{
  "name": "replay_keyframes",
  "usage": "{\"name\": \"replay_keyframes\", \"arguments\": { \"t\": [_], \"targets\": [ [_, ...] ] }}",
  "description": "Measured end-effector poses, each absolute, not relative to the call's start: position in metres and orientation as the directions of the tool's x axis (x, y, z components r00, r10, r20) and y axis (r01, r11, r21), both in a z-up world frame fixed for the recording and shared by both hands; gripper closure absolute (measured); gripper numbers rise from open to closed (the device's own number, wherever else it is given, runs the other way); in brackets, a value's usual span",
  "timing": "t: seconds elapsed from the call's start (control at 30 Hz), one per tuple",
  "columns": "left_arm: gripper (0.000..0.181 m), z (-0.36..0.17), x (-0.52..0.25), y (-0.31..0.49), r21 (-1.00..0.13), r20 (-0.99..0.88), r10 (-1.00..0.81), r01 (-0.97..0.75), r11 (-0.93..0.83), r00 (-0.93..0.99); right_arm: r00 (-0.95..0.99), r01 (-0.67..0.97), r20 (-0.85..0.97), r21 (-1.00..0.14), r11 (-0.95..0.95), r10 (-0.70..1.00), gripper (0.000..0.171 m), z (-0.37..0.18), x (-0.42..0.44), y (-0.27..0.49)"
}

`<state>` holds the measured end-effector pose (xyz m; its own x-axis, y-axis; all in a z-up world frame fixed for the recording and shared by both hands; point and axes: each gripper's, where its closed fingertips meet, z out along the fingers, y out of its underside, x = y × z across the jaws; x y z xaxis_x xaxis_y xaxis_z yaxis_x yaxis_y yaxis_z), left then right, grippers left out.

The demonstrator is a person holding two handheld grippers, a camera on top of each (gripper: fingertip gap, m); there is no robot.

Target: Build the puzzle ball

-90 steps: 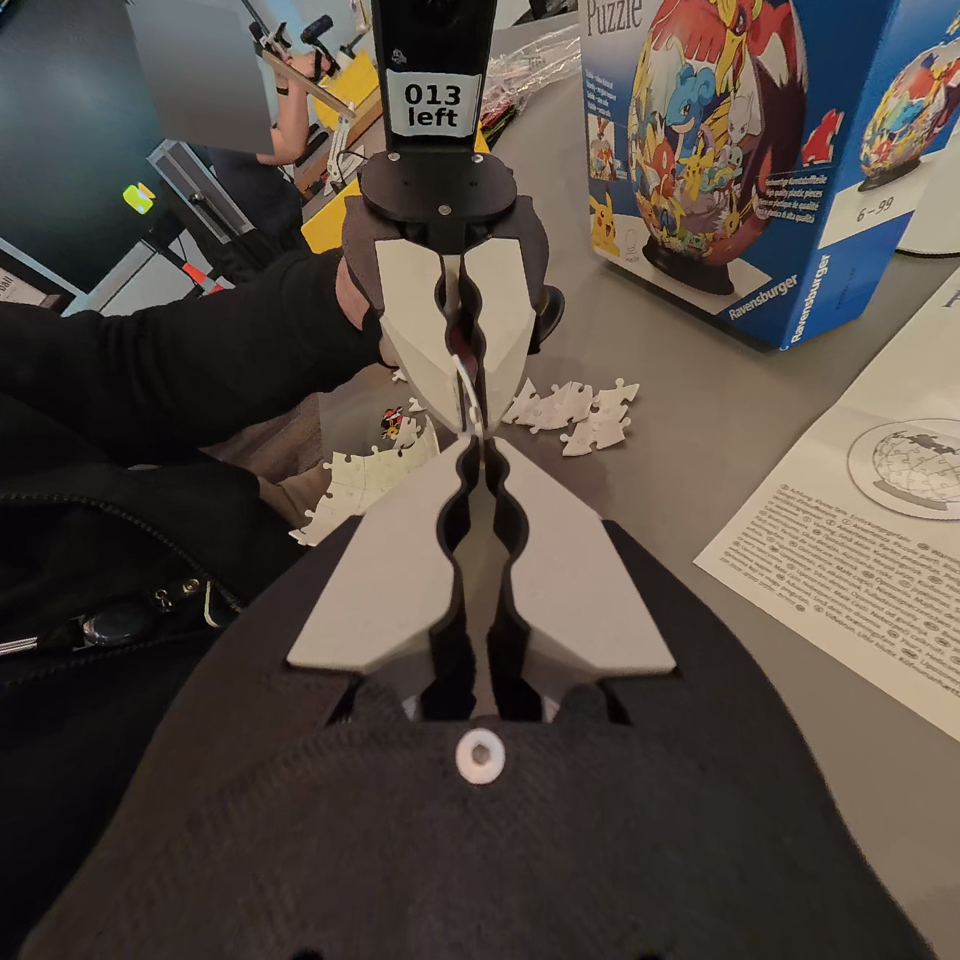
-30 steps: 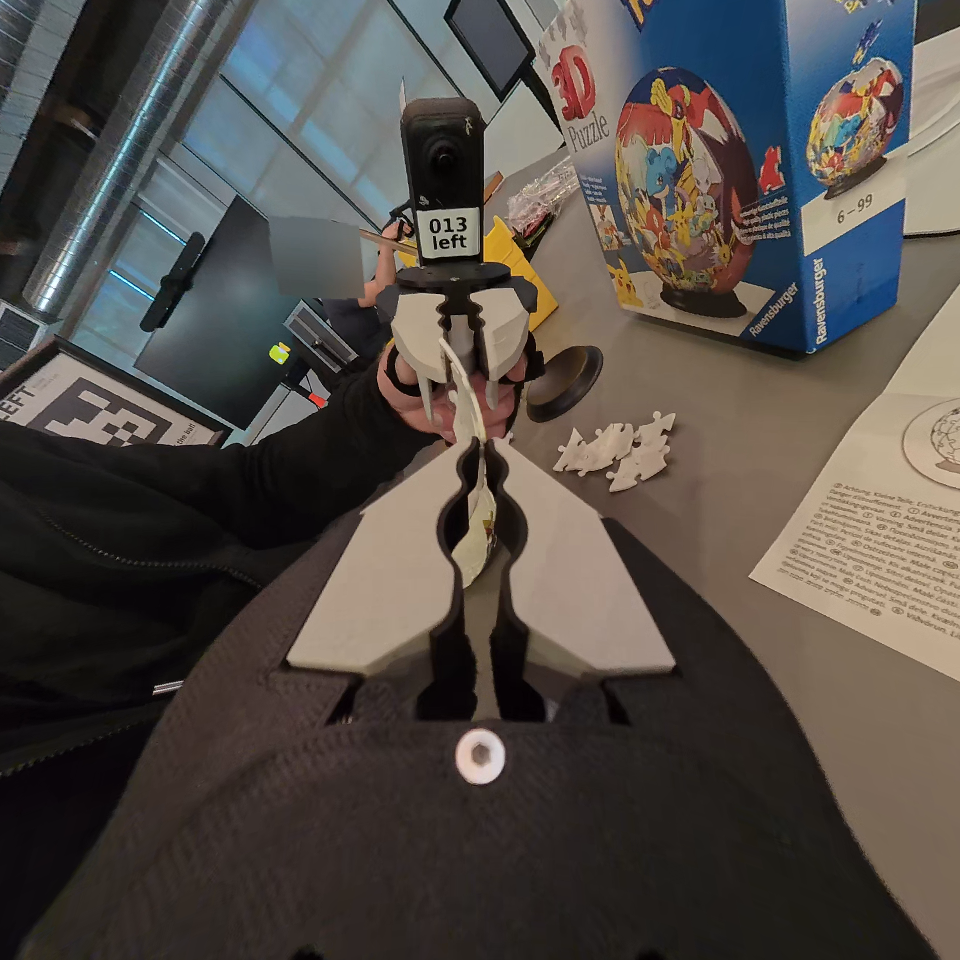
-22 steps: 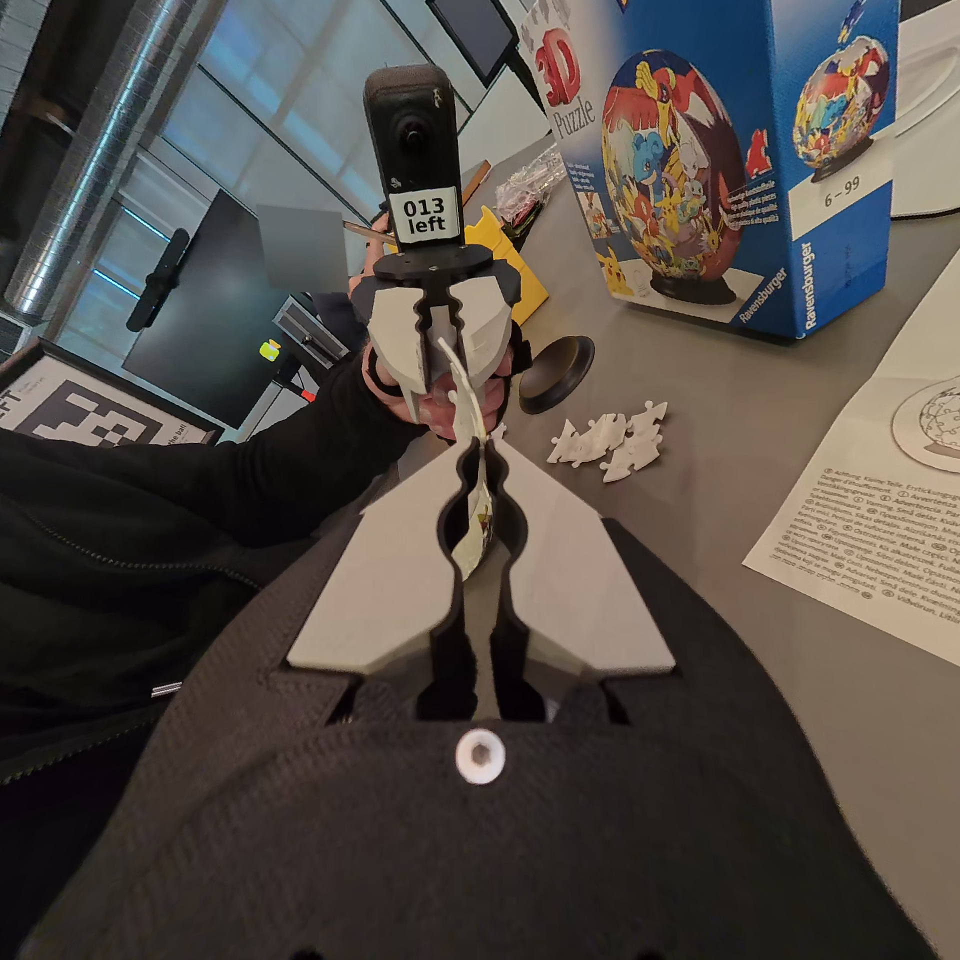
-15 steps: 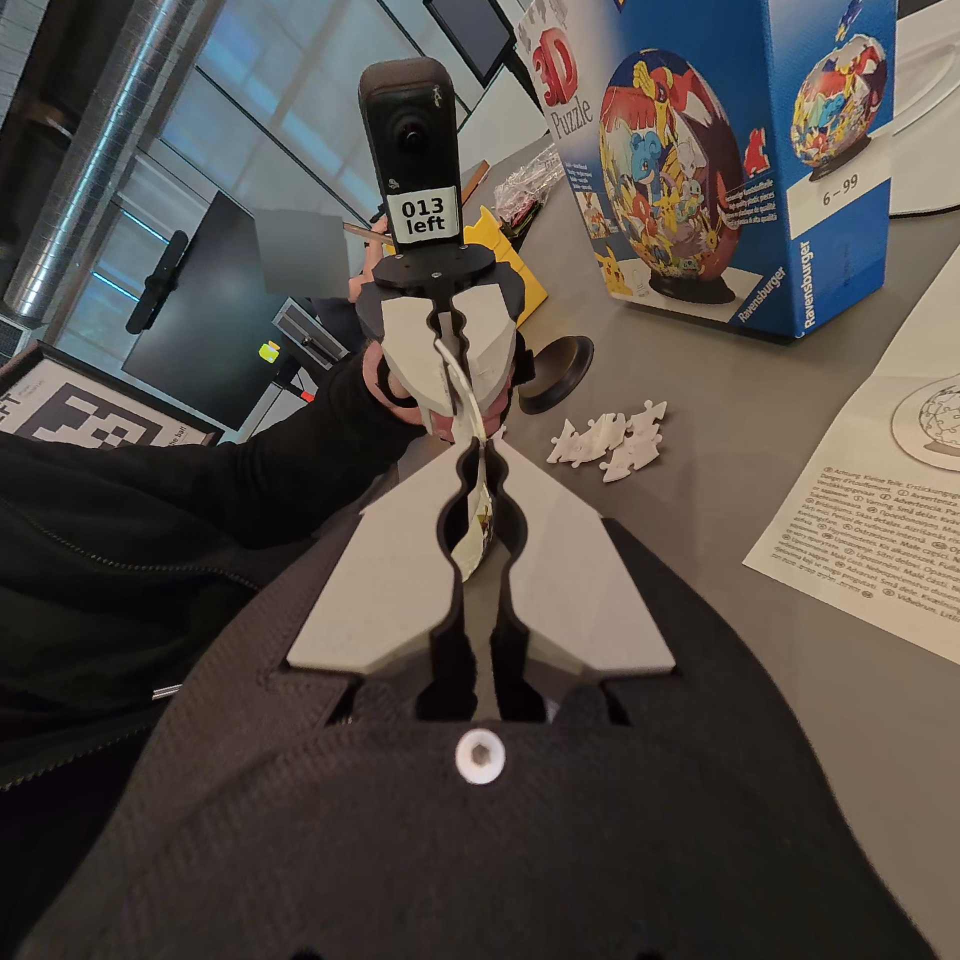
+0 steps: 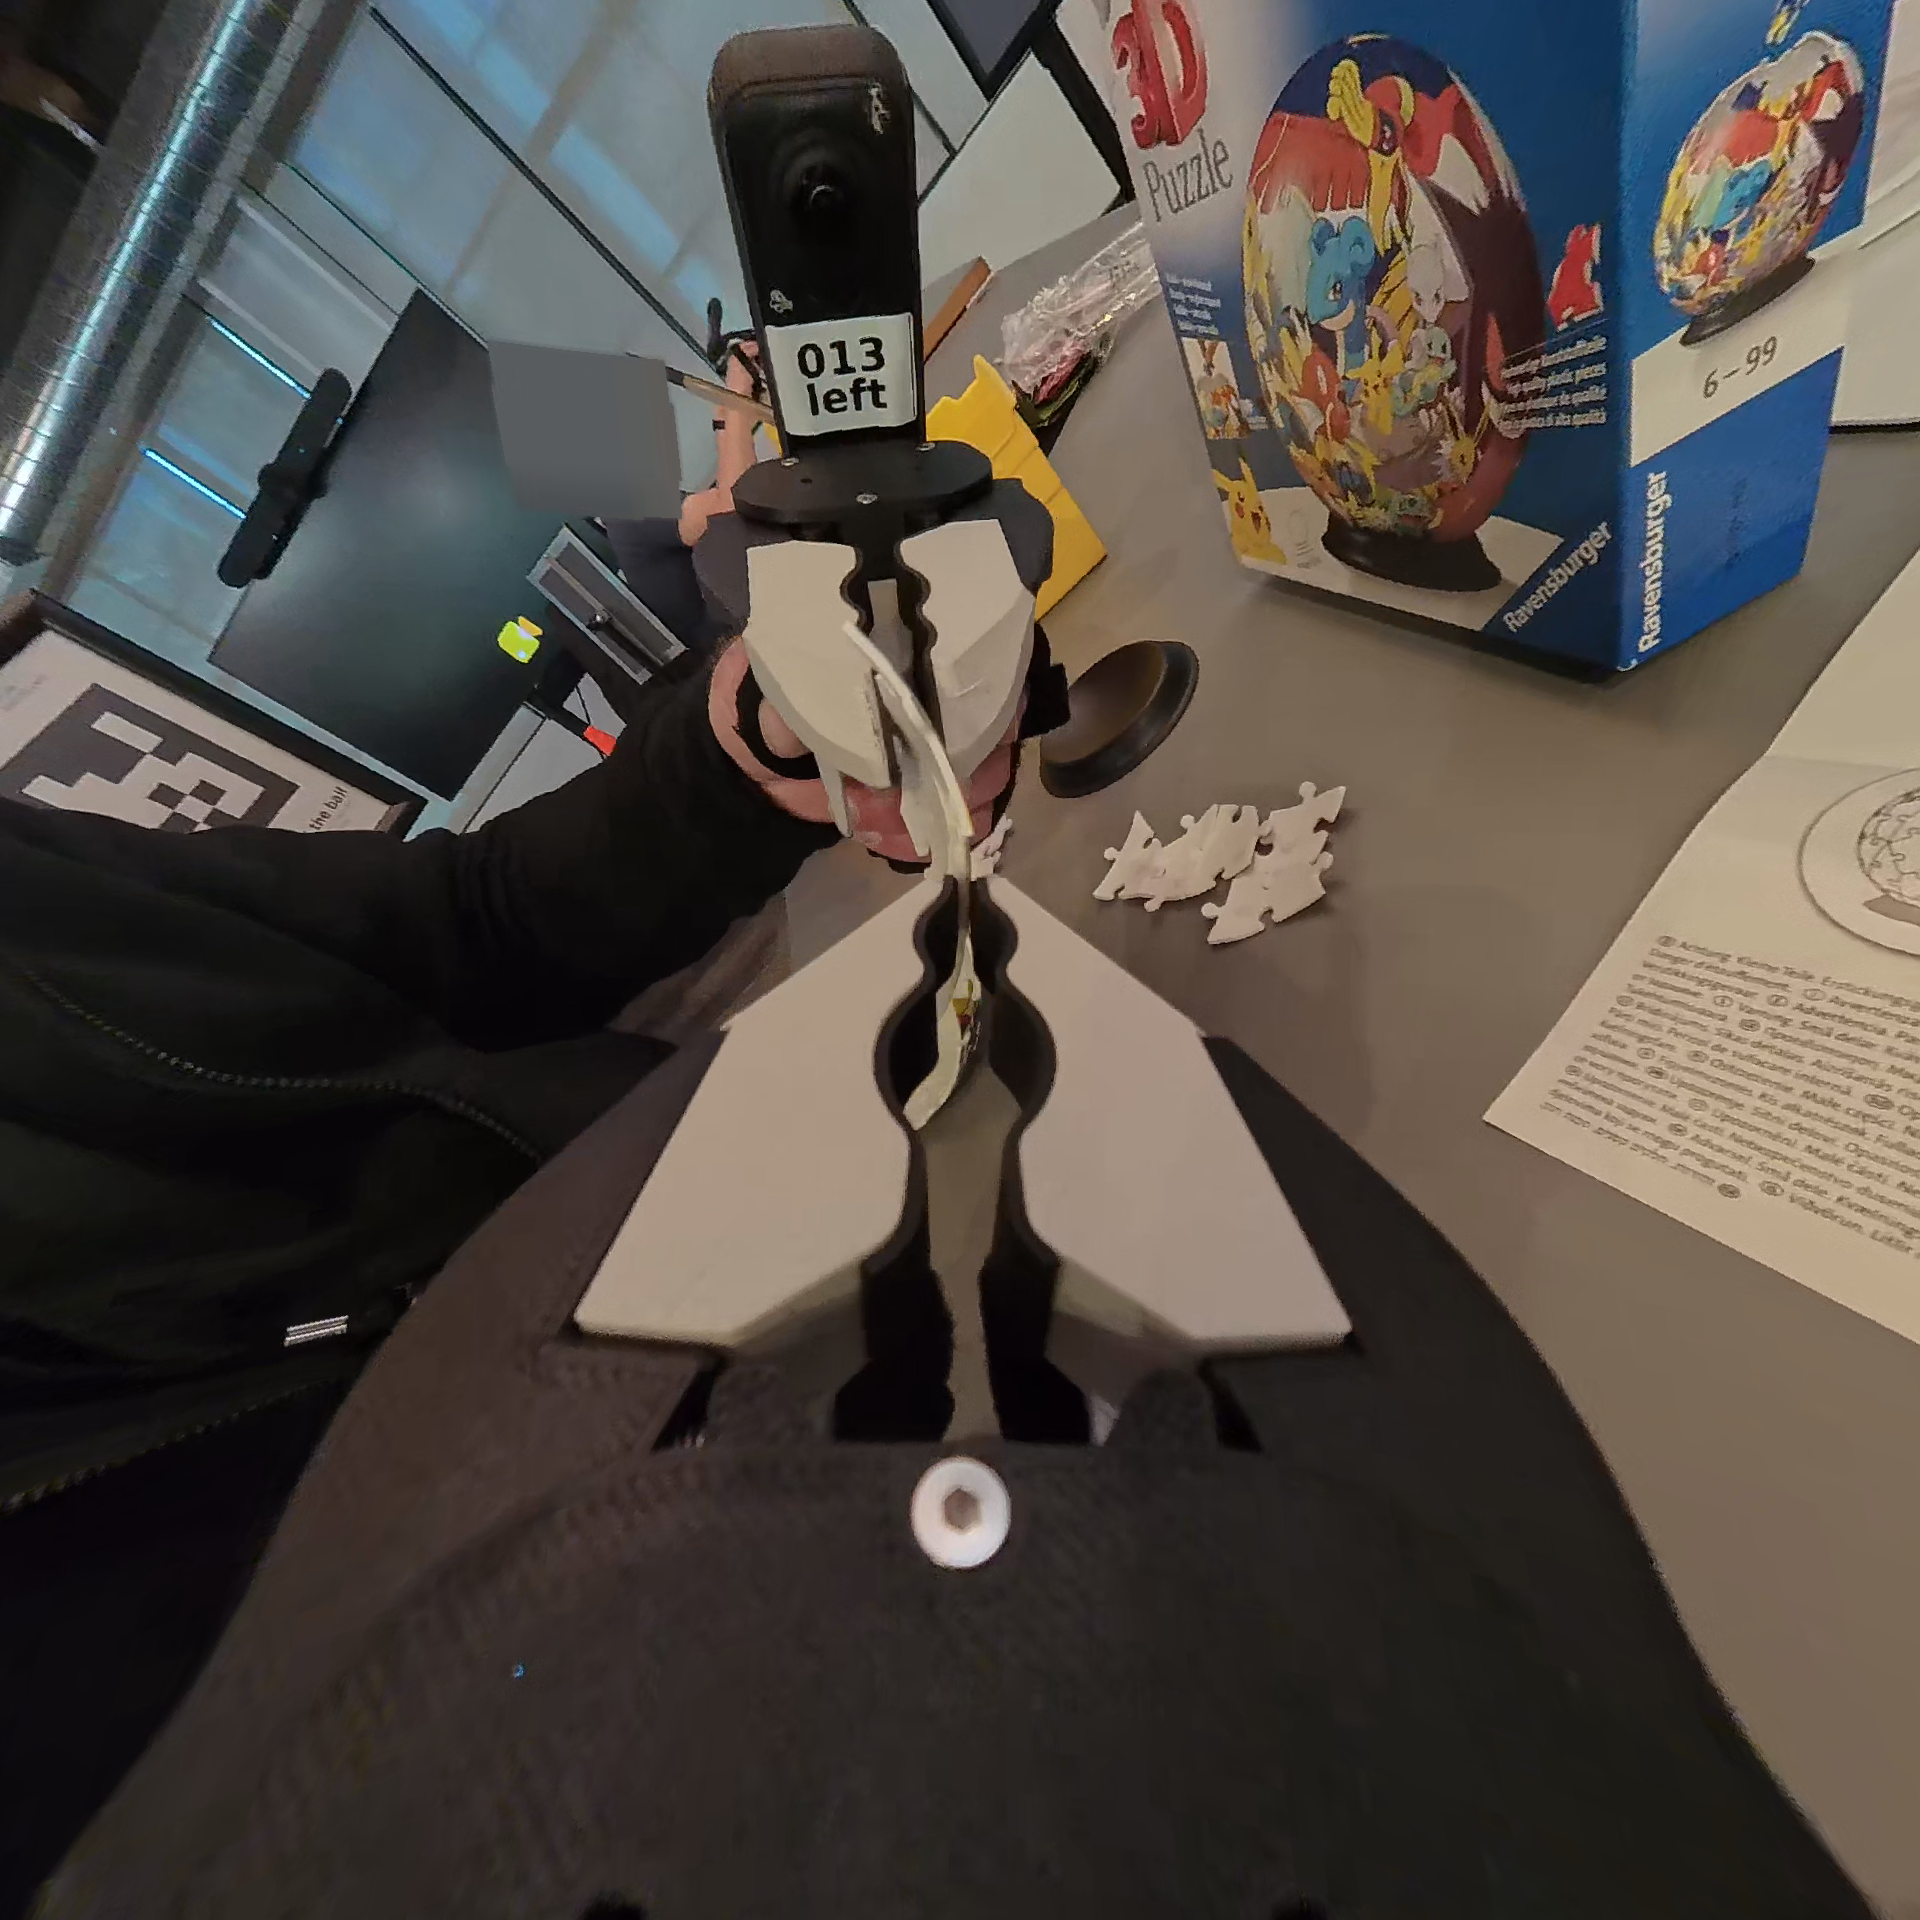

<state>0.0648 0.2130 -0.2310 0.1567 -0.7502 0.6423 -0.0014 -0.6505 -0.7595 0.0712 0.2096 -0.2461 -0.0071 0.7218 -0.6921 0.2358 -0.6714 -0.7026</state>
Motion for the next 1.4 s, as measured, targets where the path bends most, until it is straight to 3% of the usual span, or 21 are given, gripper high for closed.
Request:
{"name": "replay_keyframes", "arguments": {
  "t": [0.37,0.63,1.23,1.4],
  "targets": [
    [0.177,-0.228,0.064,0.215,-0.763,0.638,-0.751,0.012,-0.646,0.167,-0.029,0.232,-0.672,-0.725,-0.648,0.74,0.171,-0.24,0.072,0.208],
    [0.177,-0.237,0.066,0.213,-0.805,0.564,-0.796,-0.069,-0.589,0.219,0.013,0.256,-0.682,-0.705,-0.661,0.731,0.171,-0.246,0.072,0.209],
    [0.179,-0.23,0.062,0.226,-0.8,0.571,-0.766,-0.007,-0.6,0.297,0.116,0.227,-0.498,-0.829,-0.511,0.859,0.171,-0.237,0.07,0.221],
    [0.179,-0.229,0.057,0.228,-0.807,0.568,-0.766,0.02,-0.59,0.3,0.079,0.191,-0.595,-0.778,-0.598,0.8,0.171,-0.234,0.072,0.222]
  ]
}}
